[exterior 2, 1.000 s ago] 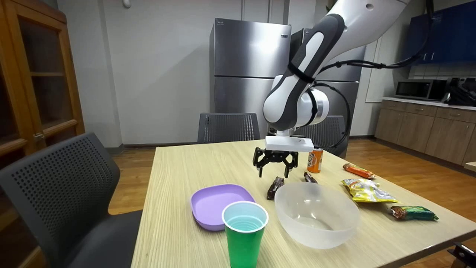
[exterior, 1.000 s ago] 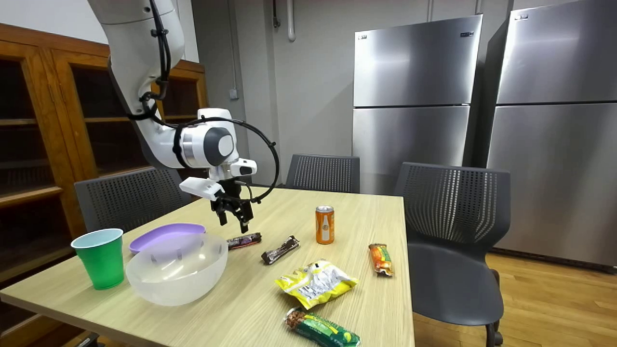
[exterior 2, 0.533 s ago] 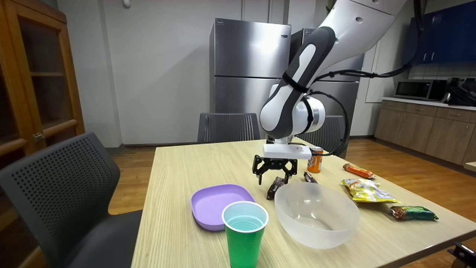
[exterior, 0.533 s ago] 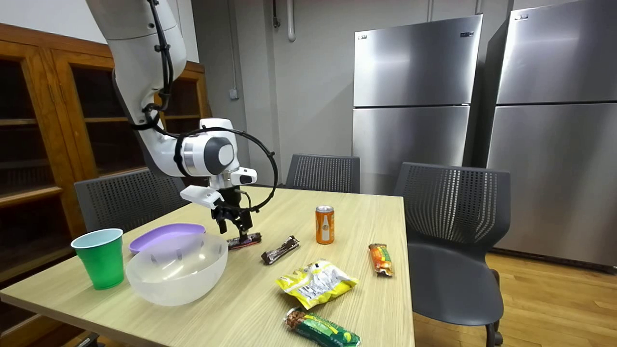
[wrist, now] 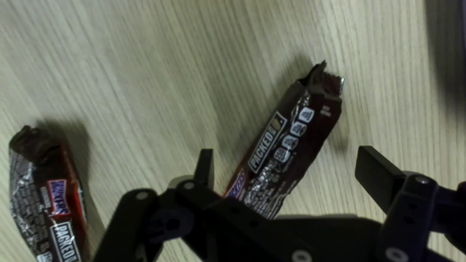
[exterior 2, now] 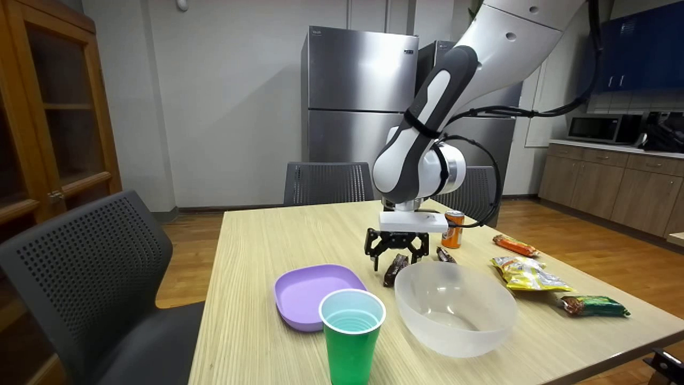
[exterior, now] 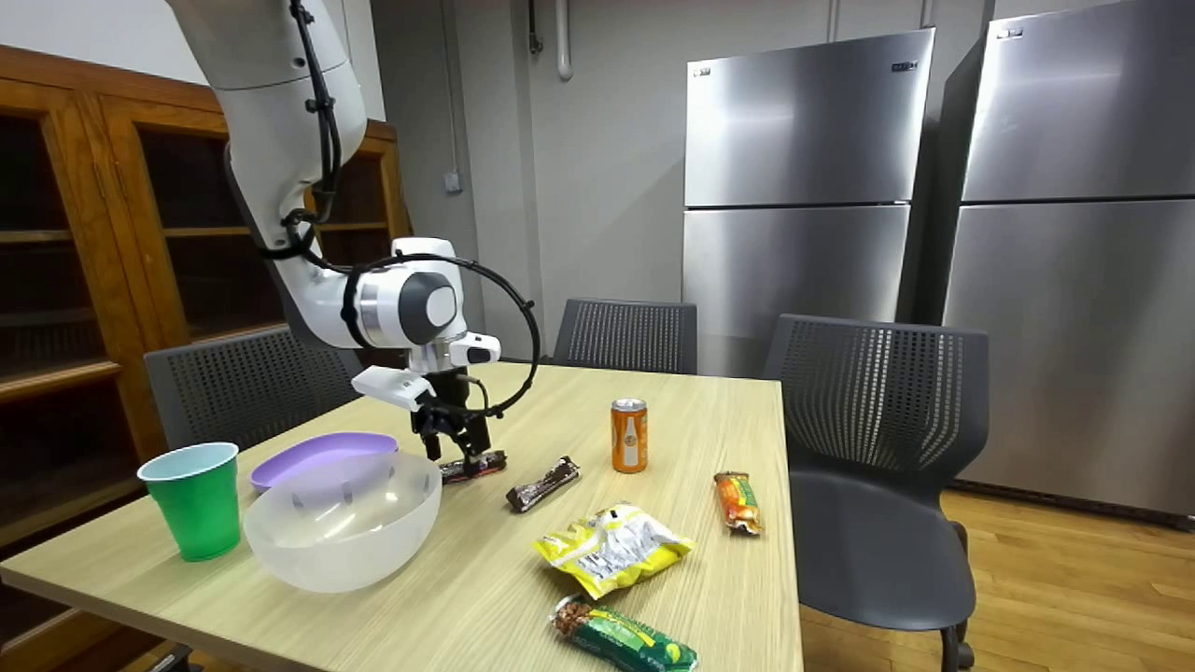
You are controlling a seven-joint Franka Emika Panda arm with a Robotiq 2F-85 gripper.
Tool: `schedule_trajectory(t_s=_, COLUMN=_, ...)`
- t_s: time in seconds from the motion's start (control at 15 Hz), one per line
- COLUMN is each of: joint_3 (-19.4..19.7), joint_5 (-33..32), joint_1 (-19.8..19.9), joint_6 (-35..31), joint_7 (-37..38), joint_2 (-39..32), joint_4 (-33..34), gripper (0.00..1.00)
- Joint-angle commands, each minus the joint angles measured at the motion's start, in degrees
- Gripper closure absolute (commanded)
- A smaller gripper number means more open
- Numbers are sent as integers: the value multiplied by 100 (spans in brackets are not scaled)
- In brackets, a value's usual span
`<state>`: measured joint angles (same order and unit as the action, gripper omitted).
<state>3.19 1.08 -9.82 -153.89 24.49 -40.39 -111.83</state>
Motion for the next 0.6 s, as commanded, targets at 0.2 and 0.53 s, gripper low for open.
schedule_trajectory(t_s=0.2, joint_3=145, joint_5=58, joint_1=-155, joint_6=248, joint_7=81, joint_2=-96, joint_4=226, gripper=32)
schedule_trajectory(t_s=0.53, joint_3=216, joint_5=23, joint_1=-220, joint_6=266, joint_7=113, joint_2=-68, joint_4=232, gripper=73)
